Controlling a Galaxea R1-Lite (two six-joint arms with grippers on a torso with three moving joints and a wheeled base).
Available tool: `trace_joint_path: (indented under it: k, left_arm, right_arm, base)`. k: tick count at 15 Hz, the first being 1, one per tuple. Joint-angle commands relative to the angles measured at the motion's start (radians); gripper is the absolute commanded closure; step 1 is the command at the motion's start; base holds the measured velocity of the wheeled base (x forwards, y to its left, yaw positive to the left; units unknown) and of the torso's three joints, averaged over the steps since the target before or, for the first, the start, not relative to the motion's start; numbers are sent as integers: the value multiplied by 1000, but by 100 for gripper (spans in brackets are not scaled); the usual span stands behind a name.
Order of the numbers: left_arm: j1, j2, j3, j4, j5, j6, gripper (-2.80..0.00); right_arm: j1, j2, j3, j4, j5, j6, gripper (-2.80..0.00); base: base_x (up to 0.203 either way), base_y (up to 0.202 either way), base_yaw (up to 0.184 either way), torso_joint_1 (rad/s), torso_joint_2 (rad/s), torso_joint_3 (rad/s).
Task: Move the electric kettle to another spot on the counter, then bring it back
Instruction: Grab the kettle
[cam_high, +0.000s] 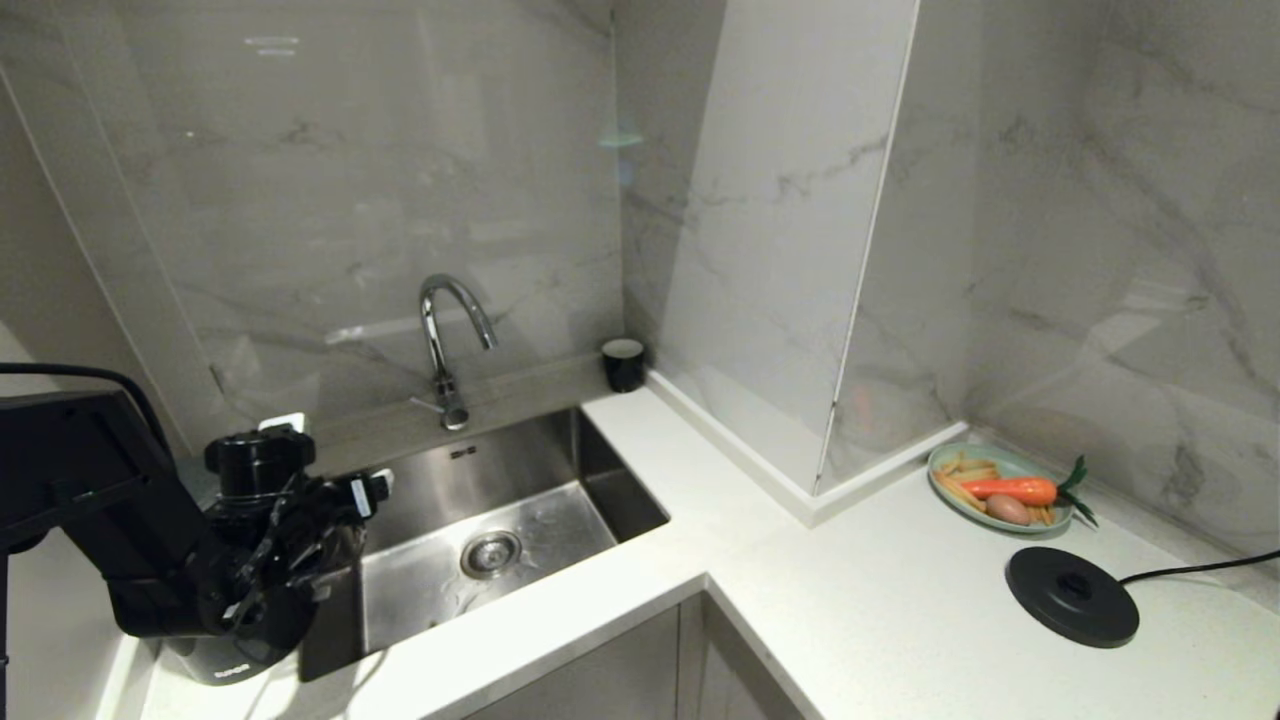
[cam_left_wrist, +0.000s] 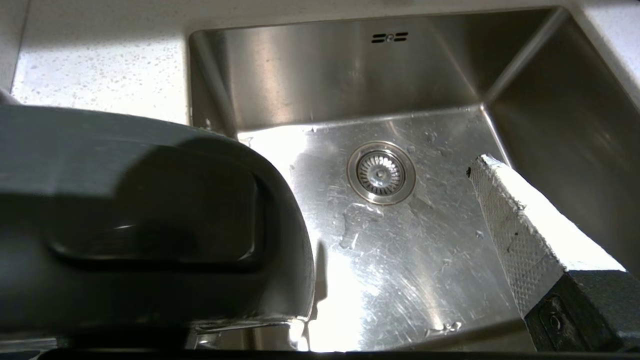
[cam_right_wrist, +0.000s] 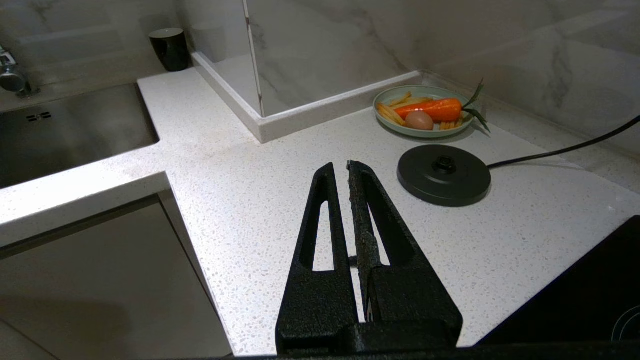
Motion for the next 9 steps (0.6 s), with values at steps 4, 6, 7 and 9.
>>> trace_joint_path:
  k: [4, 6, 7, 9]
  left_arm:
    - [5, -8, -2, -26, 2, 2, -280]
    - [10, -8, -6, -32, 3, 8, -280]
    - [10, -8, -6, -32, 3, 8, -280]
    - [14, -11, -5, -32, 3, 10, -280]
  right_arm:
    - [0, 0, 0, 1, 0, 0, 0]
    - [0, 0, 0, 1, 0, 0, 0]
    - [0, 0, 0, 1, 0, 0, 0]
    - [0, 0, 0, 1, 0, 0, 0]
  base:
    - [0, 0, 0, 0, 0, 0]
    - [0, 0, 0, 0, 0, 0]
    - [0, 0, 0, 0, 0, 0]
    - [0, 0, 0, 0, 0, 0]
